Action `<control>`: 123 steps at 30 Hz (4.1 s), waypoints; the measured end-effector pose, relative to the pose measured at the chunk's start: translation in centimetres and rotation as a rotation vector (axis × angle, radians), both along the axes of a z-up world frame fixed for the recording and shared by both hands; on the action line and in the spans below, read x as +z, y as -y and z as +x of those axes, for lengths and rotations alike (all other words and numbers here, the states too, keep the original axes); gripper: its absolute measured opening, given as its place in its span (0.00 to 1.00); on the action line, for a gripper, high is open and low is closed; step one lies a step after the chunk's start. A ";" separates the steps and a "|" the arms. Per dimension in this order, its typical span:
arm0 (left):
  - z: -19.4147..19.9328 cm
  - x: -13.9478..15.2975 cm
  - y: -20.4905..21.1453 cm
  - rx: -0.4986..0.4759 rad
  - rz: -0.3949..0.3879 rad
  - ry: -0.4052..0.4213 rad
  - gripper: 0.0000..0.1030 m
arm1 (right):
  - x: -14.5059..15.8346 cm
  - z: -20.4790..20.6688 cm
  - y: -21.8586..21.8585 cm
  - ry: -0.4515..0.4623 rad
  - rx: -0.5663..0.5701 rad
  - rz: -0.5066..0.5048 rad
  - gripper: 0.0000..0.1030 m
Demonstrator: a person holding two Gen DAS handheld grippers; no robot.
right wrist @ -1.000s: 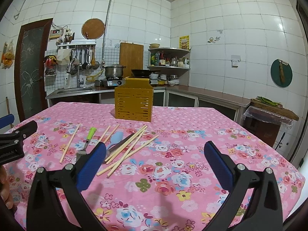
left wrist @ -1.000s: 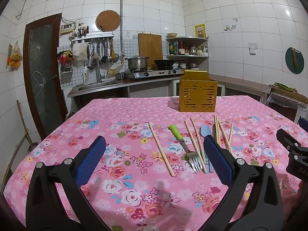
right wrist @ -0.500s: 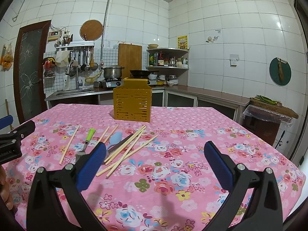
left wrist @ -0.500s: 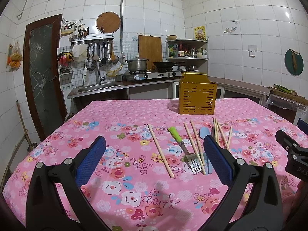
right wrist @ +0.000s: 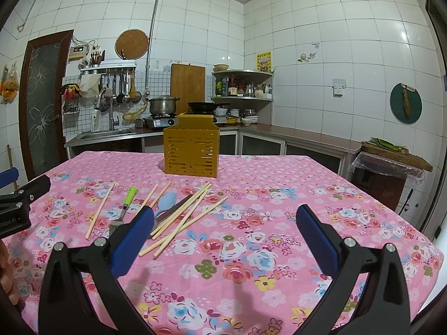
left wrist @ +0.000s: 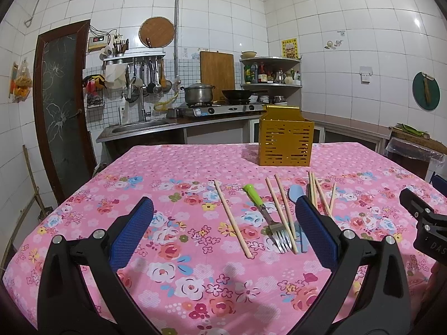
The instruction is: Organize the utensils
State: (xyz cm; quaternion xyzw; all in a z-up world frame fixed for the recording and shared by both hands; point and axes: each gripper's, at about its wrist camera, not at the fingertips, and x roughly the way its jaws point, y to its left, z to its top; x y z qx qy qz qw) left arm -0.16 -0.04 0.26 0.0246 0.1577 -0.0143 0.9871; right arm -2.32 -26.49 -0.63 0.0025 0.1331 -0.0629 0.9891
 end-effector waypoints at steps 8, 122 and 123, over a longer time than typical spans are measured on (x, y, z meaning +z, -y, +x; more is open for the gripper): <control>0.0 0.1 -0.1 -0.001 -0.001 -0.001 0.95 | 0.0 0.0 0.0 0.001 0.000 0.000 0.96; 29.2 -6.4 -1.3 -0.003 -0.030 -0.728 0.13 | -6.5 30.5 2.2 -0.708 0.003 0.177 0.10; 29.5 -6.4 -1.3 -0.006 -0.028 -0.734 0.11 | -6.5 30.8 2.3 -0.713 0.006 0.181 0.10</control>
